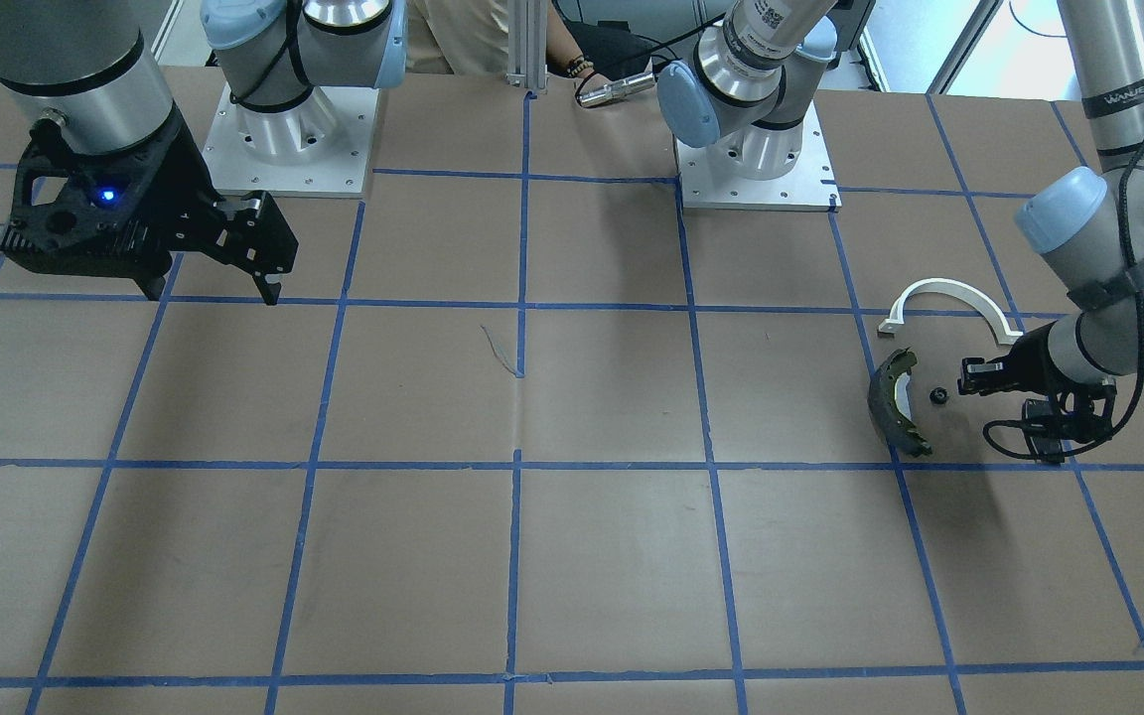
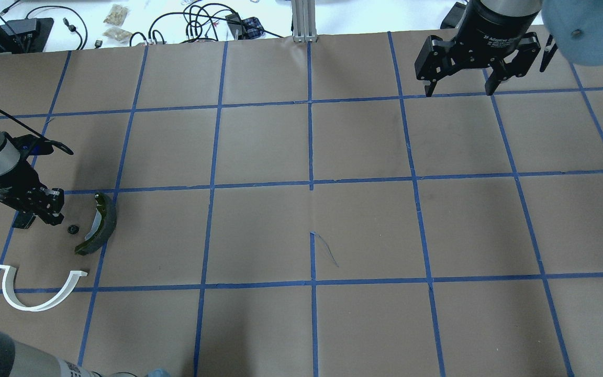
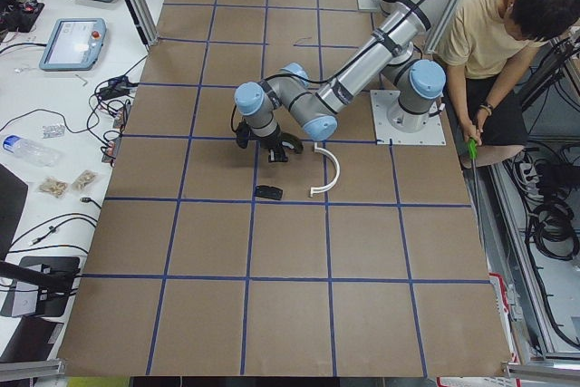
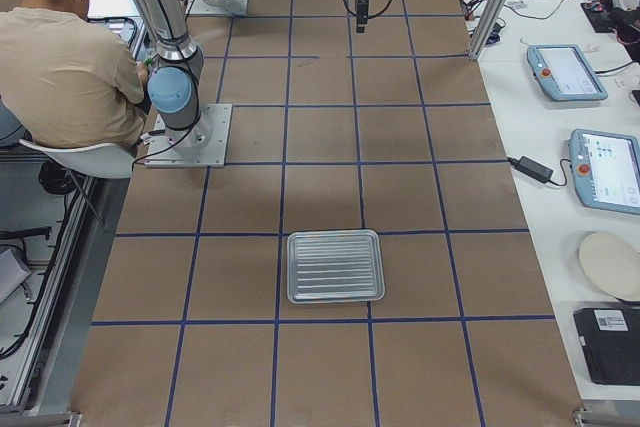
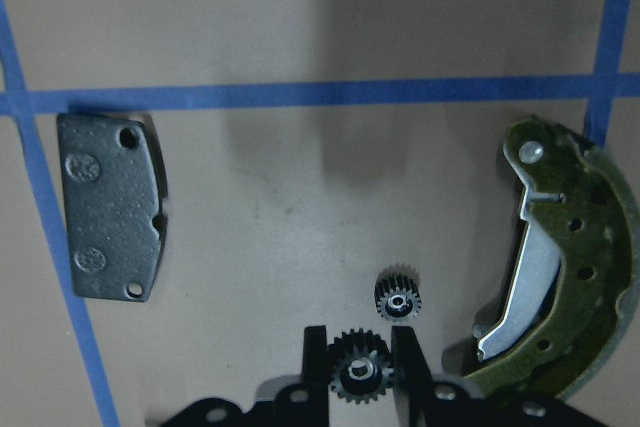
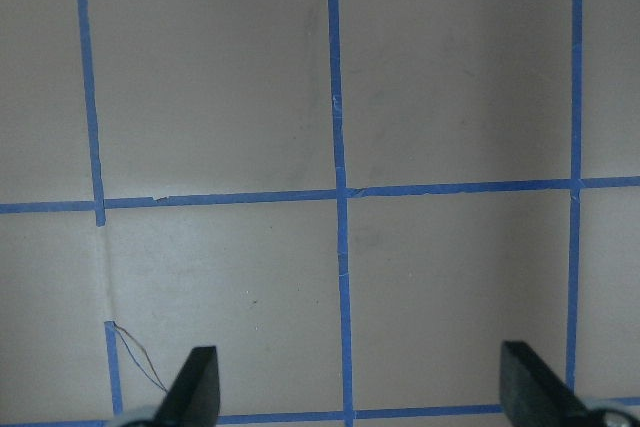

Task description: Place bearing gear from tray to pile

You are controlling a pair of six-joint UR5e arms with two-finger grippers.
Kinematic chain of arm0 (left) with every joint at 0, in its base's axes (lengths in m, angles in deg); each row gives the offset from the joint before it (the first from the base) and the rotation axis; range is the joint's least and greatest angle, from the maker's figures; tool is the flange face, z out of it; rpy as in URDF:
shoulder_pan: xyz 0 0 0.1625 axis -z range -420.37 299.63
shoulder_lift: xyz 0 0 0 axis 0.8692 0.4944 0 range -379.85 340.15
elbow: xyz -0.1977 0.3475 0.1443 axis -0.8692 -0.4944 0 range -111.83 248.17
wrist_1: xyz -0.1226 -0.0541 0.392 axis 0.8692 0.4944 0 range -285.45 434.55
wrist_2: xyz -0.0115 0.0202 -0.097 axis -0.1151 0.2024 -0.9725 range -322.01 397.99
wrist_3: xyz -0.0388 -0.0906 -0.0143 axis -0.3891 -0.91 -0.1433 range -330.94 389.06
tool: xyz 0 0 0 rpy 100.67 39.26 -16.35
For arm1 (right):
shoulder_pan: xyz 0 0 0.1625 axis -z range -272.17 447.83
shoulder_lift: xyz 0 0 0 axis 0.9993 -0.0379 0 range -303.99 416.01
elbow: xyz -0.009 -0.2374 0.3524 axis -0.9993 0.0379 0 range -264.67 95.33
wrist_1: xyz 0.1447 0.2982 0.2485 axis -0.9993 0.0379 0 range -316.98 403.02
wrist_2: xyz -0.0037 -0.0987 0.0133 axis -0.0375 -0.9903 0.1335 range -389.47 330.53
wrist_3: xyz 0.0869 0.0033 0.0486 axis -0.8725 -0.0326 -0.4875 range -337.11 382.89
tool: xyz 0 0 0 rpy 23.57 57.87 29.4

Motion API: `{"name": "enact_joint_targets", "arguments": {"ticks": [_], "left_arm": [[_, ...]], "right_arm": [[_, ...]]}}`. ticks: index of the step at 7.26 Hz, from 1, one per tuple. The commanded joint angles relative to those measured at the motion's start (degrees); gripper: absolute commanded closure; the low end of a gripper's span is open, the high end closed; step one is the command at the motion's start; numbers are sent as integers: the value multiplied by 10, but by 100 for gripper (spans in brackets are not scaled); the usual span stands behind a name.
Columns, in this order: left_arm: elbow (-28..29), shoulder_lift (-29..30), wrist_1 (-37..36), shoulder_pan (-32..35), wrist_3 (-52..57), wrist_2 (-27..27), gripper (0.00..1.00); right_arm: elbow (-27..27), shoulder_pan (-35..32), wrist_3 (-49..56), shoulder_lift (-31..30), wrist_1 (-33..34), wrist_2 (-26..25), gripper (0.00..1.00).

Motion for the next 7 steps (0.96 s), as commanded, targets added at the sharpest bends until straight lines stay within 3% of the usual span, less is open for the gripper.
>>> {"name": "enact_joint_targets", "arguments": {"ticks": [1, 7], "left_arm": [[-7, 6, -7, -21, 12, 0, 100], [-22, 11, -8, -21, 9, -1, 100]], "right_arm": [[0, 0, 0, 0, 0, 0, 0], [1, 1, 0, 0, 1, 0, 0]]}}
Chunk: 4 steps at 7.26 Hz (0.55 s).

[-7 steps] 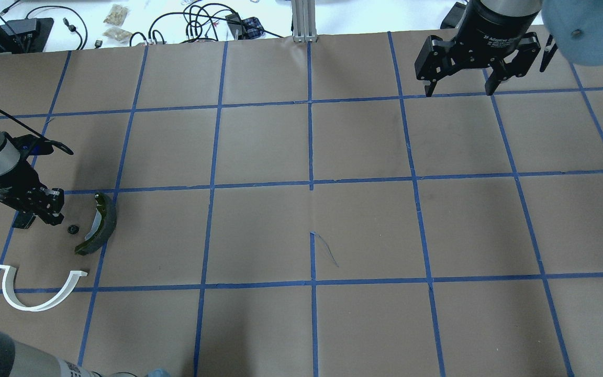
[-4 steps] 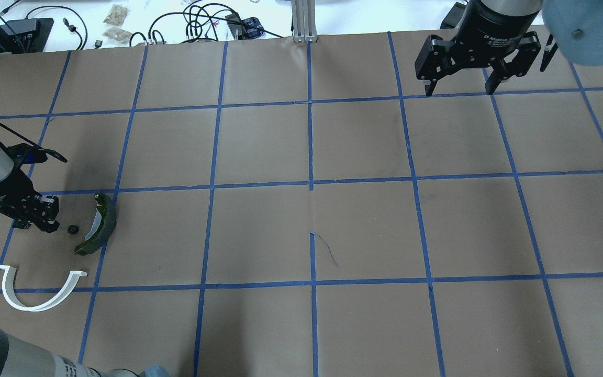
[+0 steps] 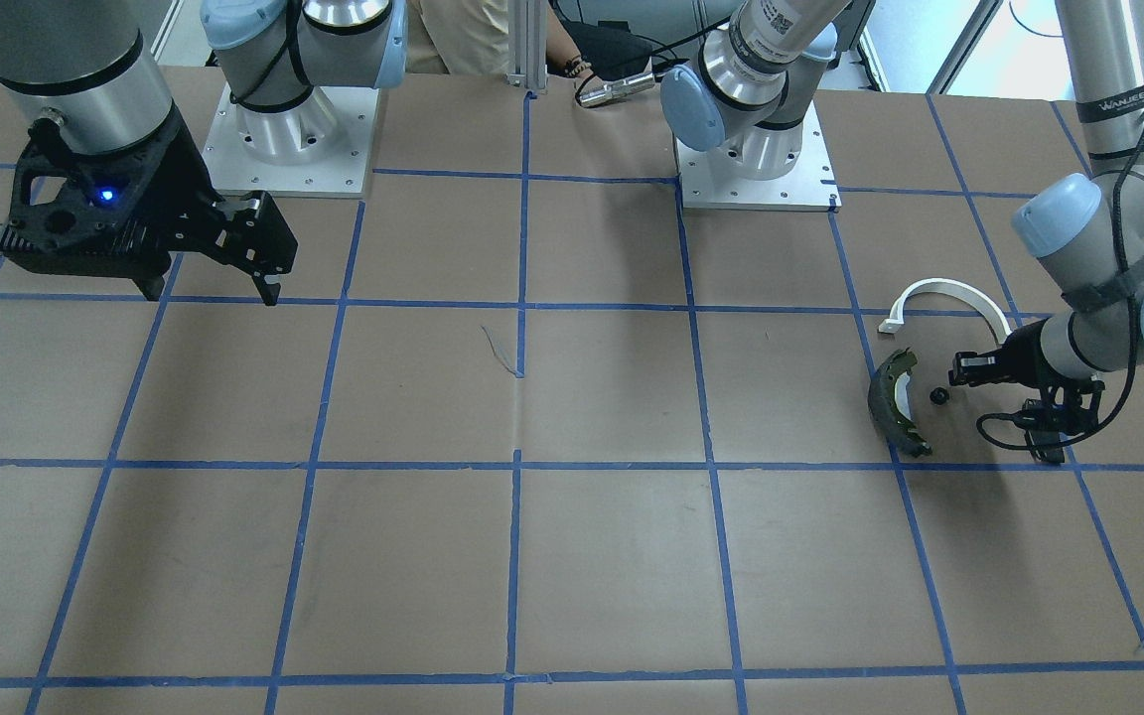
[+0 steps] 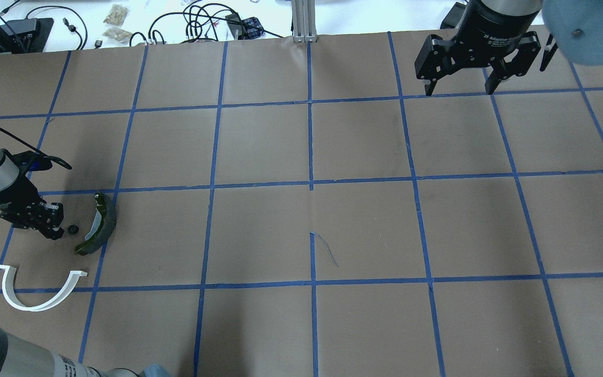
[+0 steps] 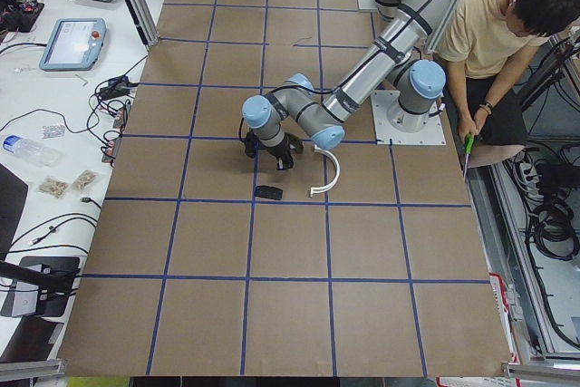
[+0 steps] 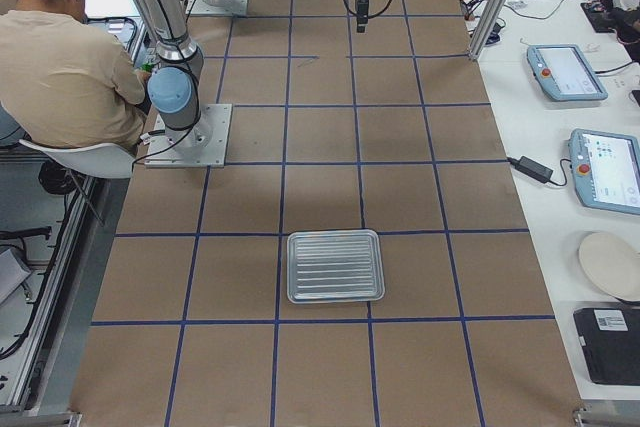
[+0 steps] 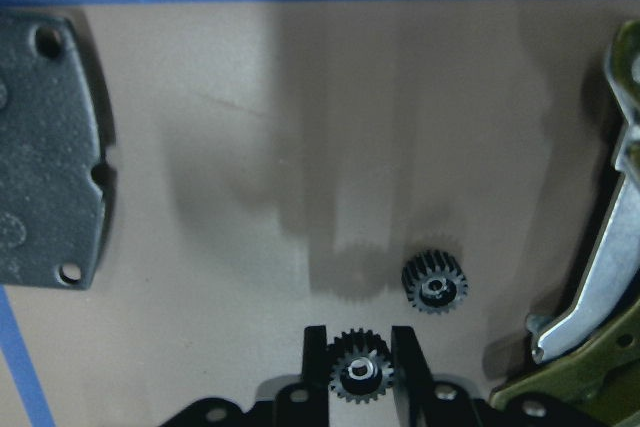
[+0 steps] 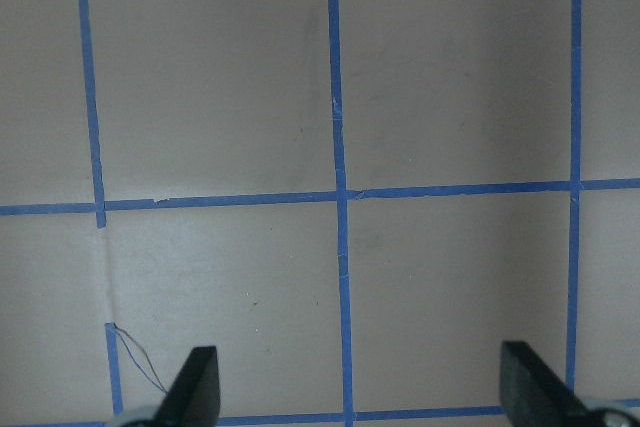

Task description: Place bearing gear from tray to pile

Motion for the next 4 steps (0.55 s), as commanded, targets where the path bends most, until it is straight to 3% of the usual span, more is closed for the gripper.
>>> {"name": "enact_joint_targets", "arguments": {"ticks": [1, 4], "left_arm": [[1, 7, -9, 0, -2, 0, 100], [4, 15, -22, 1, -8, -21, 100]], "right_arm": [[0, 0, 0, 0, 0, 0, 0], [0, 0, 0, 0, 0, 0, 0]]}}
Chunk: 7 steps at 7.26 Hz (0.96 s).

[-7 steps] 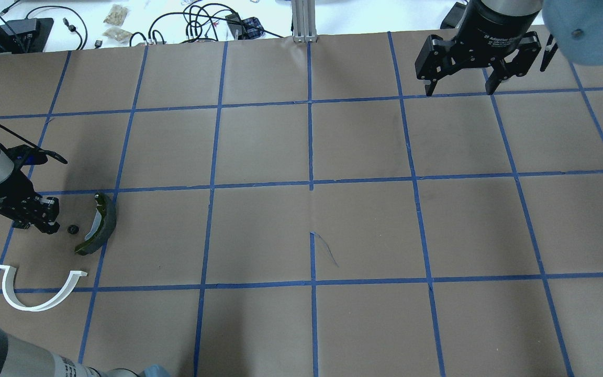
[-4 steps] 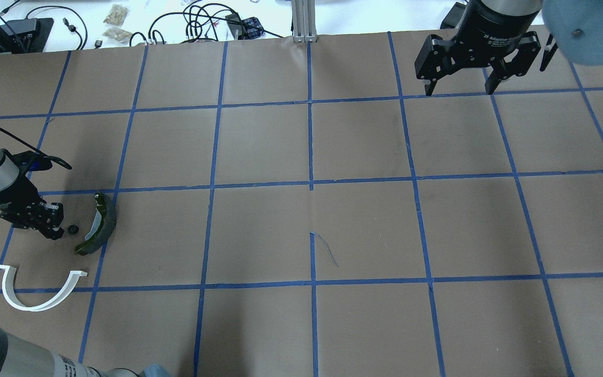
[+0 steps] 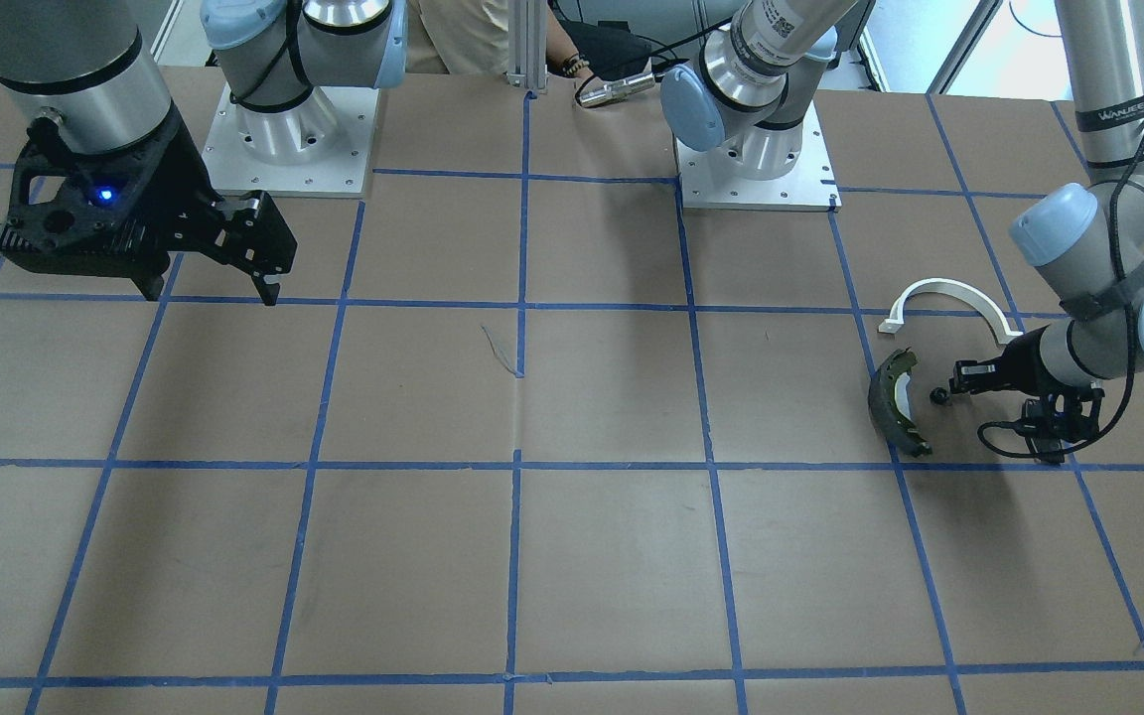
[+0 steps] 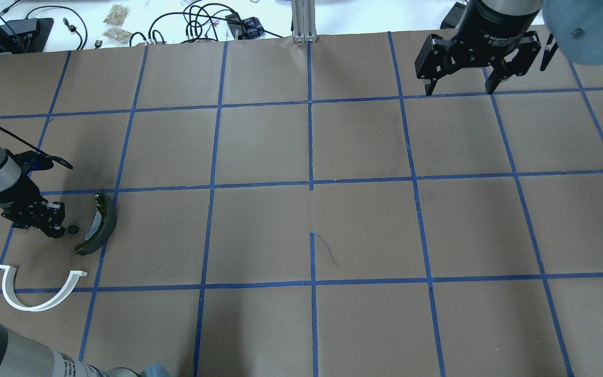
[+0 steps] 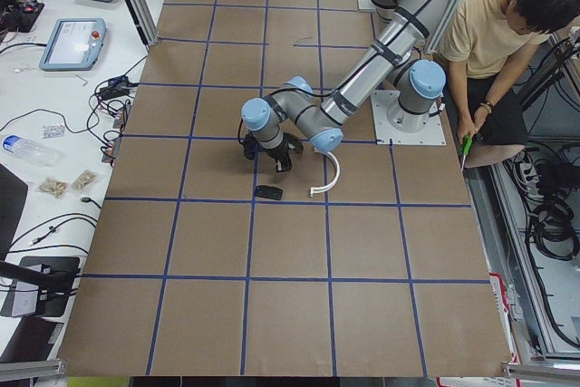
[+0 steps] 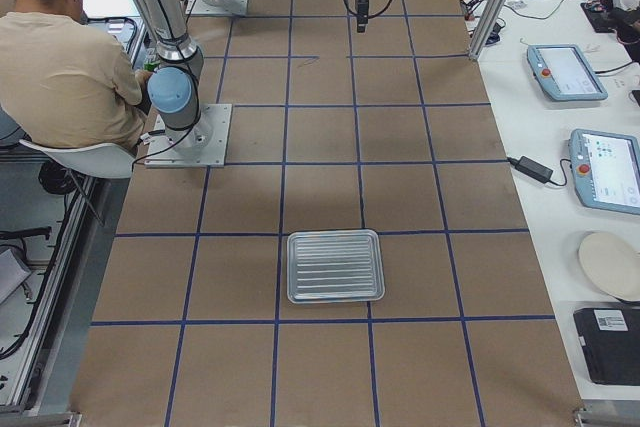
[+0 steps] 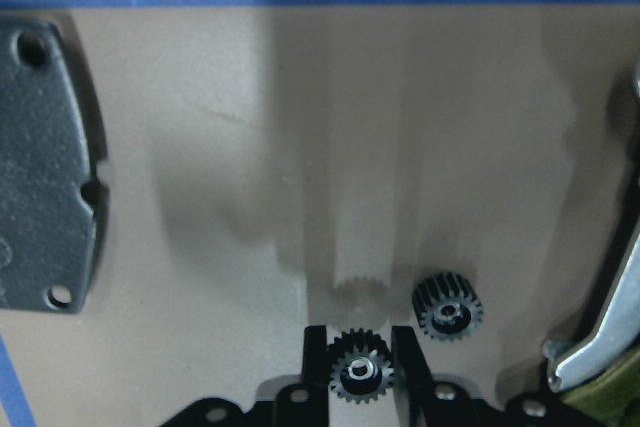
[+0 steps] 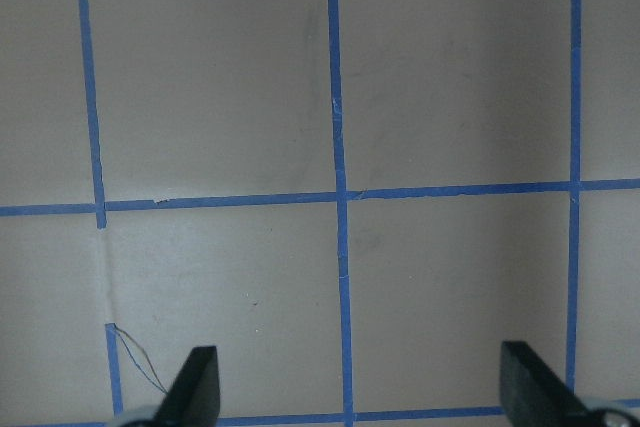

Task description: Place bearing gear from tray to pile

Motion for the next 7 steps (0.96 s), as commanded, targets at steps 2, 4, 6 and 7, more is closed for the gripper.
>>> {"name": "enact_joint_targets", "arguments": {"ticks": [2, 4, 6, 7], "left_arm": [[1, 2, -5, 1, -2, -17, 83], [1, 1, -5, 0, 4, -17, 45], [2, -6, -5, 0, 4, -19, 35], [2, -11, -5, 0, 4, -19, 35]], "right_arm": [[0, 0, 0, 1, 0, 0, 0], [0, 4, 0, 0, -1, 0, 0], [1, 4, 0, 0, -1, 0, 0], [1, 4, 1, 0, 0, 0, 0]]}}
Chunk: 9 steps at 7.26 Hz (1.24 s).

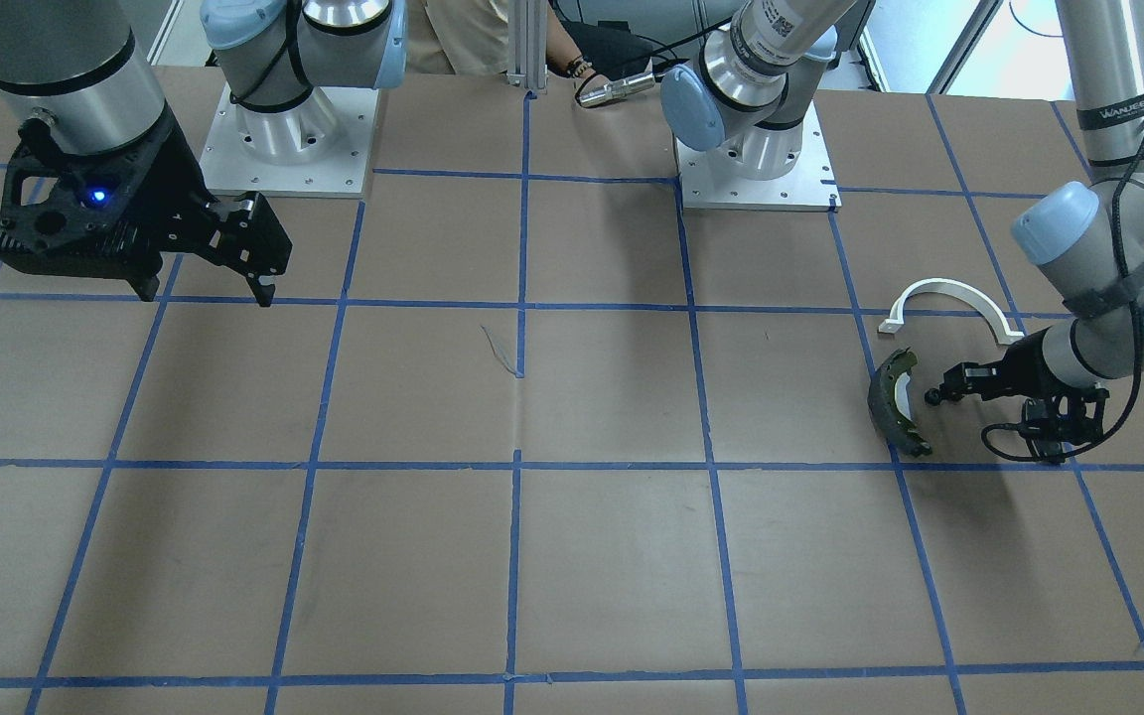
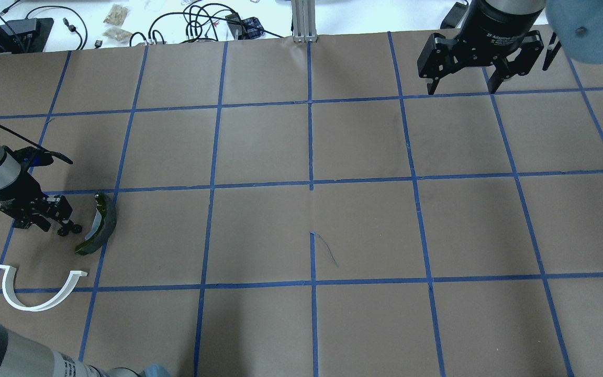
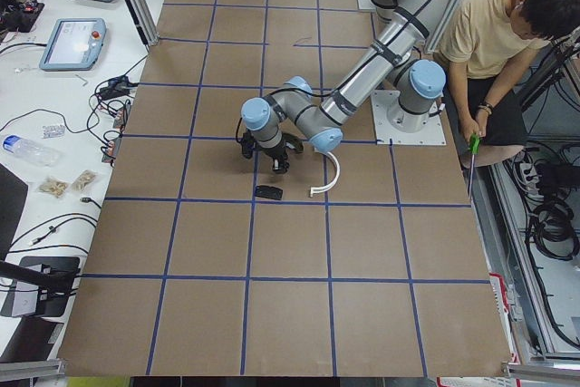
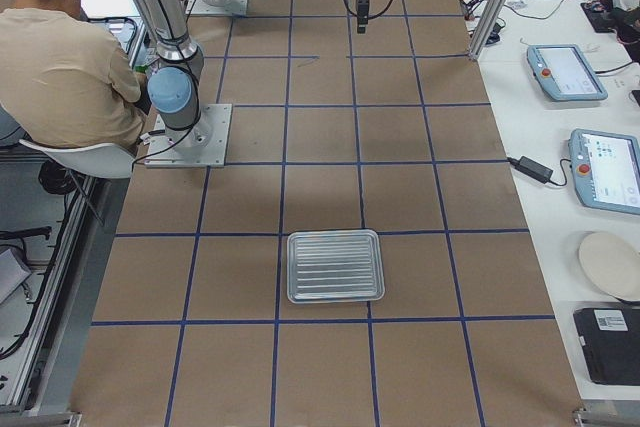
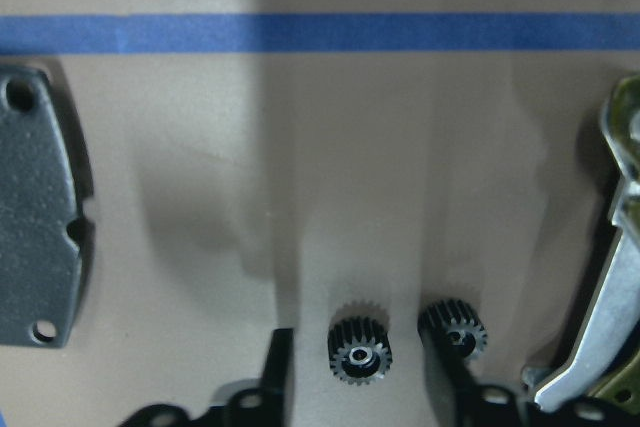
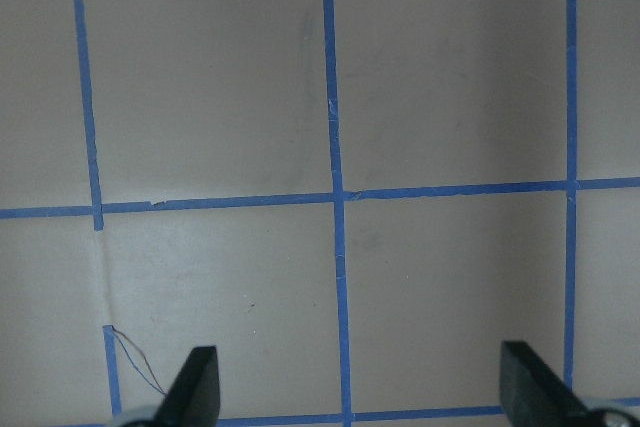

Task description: Place bearing gear from tray to pile

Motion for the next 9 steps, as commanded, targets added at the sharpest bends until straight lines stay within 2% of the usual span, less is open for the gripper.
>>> {"name": "enact_joint_targets", "arguments": {"ticks": [1, 2, 3, 4, 6, 8, 9], "left_arm": [[4, -11, 1, 1, 1, 0, 34], [15, -23, 4, 10, 0, 2, 29], [35, -42, 28, 20, -3, 0, 18], [59, -64, 66, 33, -6, -32, 2], [135, -91, 161, 87, -78, -39, 0], [257, -83, 292, 174, -180, -42, 0], [280, -90, 319, 217, -190, -39, 0]], "right_arm": [[0, 0, 1, 0, 0, 0, 0], [0, 0, 1, 0, 0, 0, 0], [0, 0, 1, 0, 1, 0, 0], [0, 1, 1, 0, 1, 0, 0], [0, 1, 1, 0, 1, 0, 0], [0, 1, 1, 0, 1, 1, 0], [0, 1, 1, 0, 1, 1, 0]]}}
